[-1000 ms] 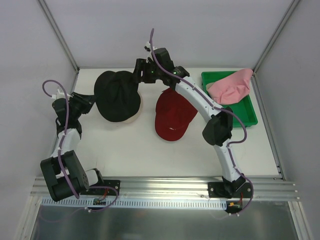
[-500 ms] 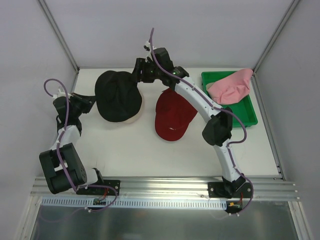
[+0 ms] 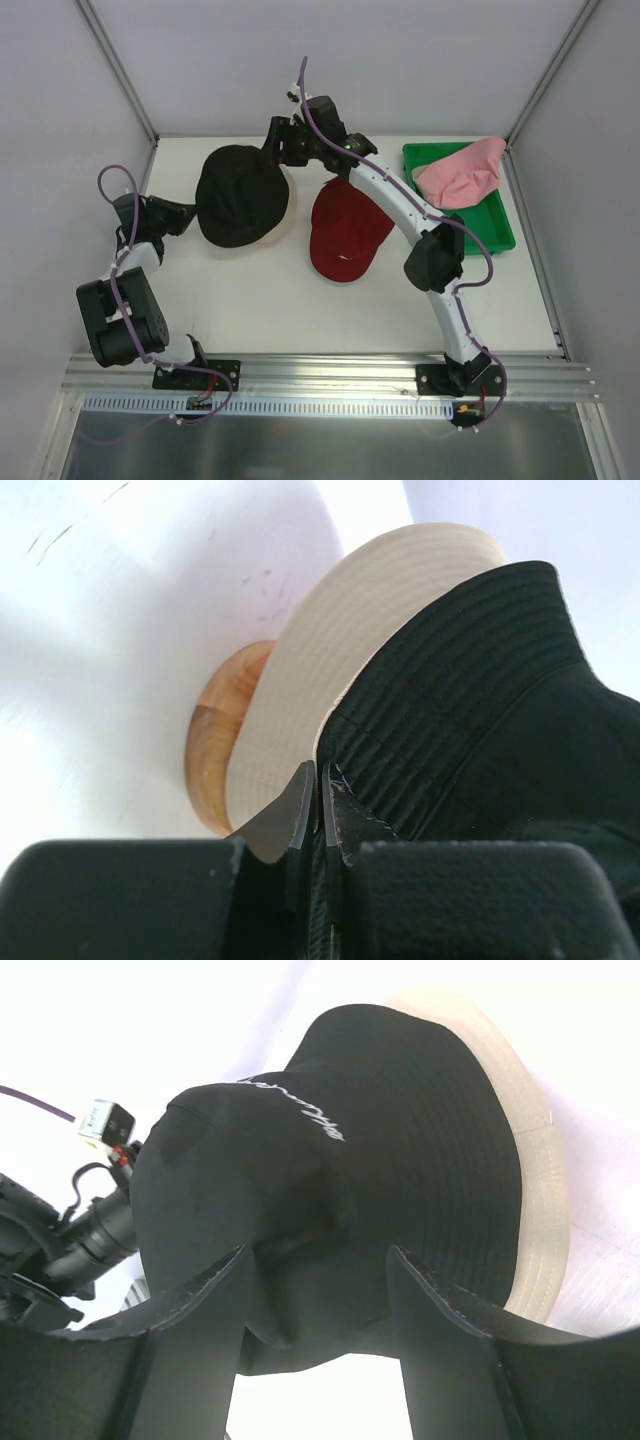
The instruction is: Stack the hats
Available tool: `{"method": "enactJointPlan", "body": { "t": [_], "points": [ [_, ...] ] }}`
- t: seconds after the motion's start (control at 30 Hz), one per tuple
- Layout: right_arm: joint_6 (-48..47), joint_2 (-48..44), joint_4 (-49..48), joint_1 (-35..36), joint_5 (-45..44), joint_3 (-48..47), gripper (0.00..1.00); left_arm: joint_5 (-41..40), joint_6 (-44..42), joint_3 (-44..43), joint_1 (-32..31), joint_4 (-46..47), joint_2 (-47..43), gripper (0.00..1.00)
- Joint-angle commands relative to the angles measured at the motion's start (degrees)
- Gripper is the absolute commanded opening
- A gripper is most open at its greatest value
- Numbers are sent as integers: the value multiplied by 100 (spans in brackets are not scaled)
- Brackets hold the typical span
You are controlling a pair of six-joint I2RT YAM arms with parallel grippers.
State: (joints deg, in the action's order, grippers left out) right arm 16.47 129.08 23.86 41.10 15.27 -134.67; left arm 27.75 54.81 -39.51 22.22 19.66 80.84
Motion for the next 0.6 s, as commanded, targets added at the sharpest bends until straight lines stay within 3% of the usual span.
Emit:
{"method": "enactJointPlan", "body": {
  "t": [0.0,0.57],
  "points": [
    [242,56,-21,-84,46,-226,60,-261,-102,-154,55,-446,177,0],
    [577,-75,111,-542,38,361,58,-164,-198,-101,19,-525,82,0]
  ]
}}
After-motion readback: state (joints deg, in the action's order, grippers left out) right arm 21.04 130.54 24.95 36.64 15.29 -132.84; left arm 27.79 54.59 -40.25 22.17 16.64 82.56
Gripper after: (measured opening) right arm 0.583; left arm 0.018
